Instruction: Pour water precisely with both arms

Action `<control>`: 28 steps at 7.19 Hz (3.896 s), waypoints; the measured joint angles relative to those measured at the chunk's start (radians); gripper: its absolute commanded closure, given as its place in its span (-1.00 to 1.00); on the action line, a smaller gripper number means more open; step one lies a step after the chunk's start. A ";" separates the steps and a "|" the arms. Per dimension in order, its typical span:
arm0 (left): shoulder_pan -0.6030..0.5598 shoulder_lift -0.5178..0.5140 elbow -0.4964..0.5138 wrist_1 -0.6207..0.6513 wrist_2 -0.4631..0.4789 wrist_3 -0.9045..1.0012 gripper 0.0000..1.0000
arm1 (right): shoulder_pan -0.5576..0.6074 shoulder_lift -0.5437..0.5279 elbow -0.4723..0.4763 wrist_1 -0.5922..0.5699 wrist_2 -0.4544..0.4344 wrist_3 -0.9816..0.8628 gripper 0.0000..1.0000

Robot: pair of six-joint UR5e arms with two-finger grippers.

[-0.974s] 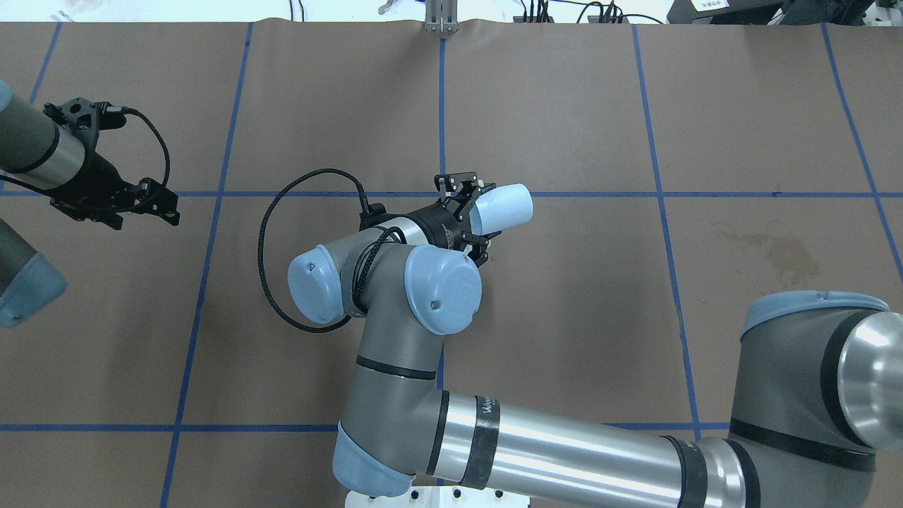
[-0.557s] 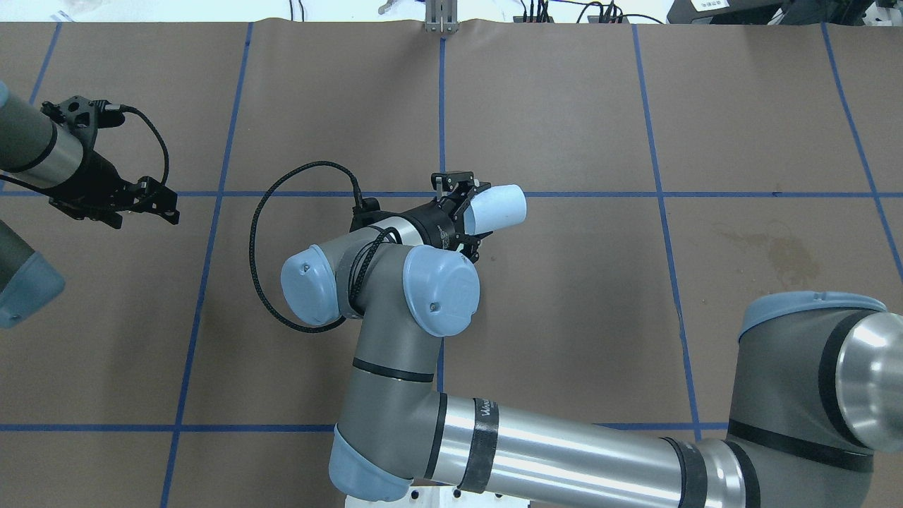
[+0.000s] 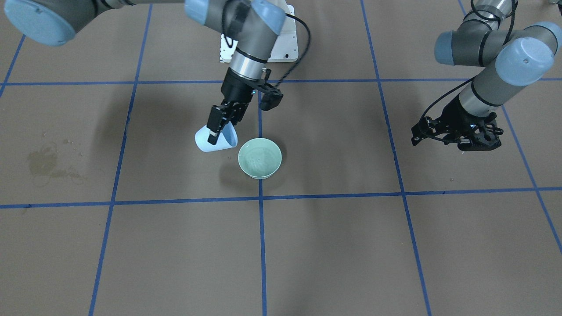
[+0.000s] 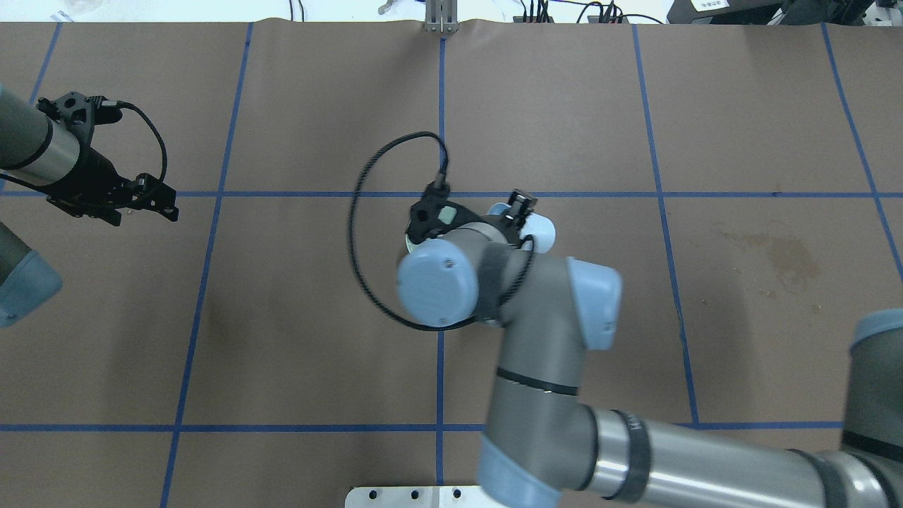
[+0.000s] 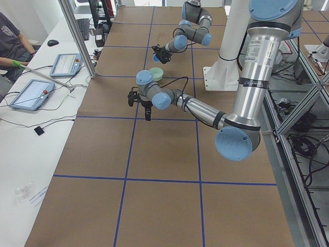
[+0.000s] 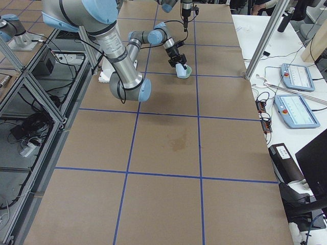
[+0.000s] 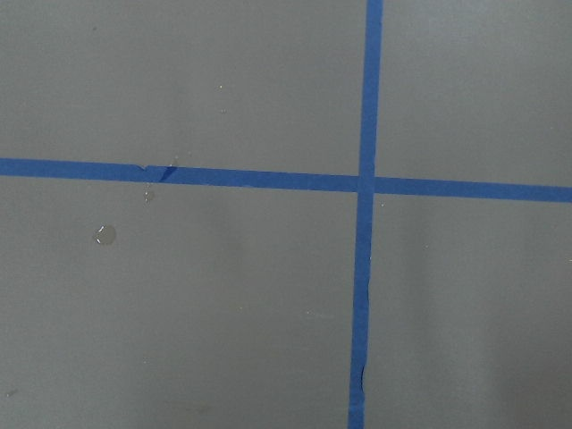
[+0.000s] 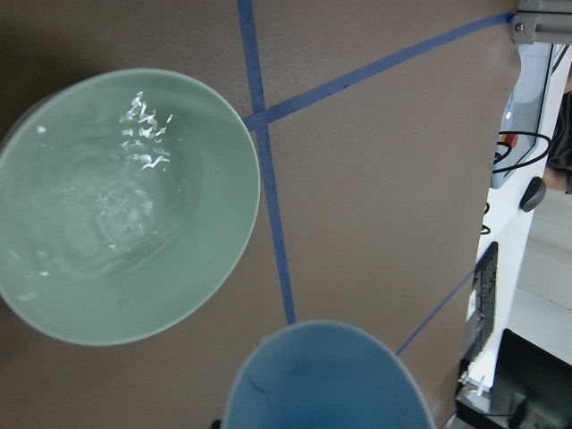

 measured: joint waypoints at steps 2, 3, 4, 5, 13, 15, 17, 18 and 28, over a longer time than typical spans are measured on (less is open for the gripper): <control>0.000 -0.003 -0.015 0.001 0.001 -0.004 -1.00 | 0.091 -0.288 0.149 0.353 0.159 0.145 0.16; 0.000 -0.001 -0.023 0.002 0.001 -0.005 -1.00 | 0.136 -0.441 0.165 0.591 0.213 0.195 0.15; 0.000 0.001 -0.028 0.002 0.001 -0.005 -1.00 | 0.190 -0.613 0.163 0.861 0.270 0.239 0.12; 0.000 0.003 -0.032 0.003 0.001 -0.006 -1.00 | 0.244 -0.750 0.157 1.064 0.316 0.275 0.10; 0.003 0.003 -0.077 0.008 0.001 -0.077 -1.00 | 0.448 -0.990 -0.093 1.539 0.418 0.553 -0.28; 0.003 0.003 -0.079 0.009 0.001 -0.079 -1.00 | 0.442 -0.957 -0.120 1.531 0.392 0.573 -0.45; 0.003 0.003 -0.080 0.009 0.001 -0.080 -1.00 | 0.437 -0.936 -0.144 1.529 0.383 0.575 -0.61; 0.002 0.003 -0.082 0.009 0.001 -0.080 -1.00 | 0.431 -0.933 -0.148 1.529 0.383 0.576 -0.73; 0.010 -0.006 -0.074 0.009 0.004 -0.116 -1.00 | 0.429 -0.961 -0.114 1.541 0.384 0.596 -0.98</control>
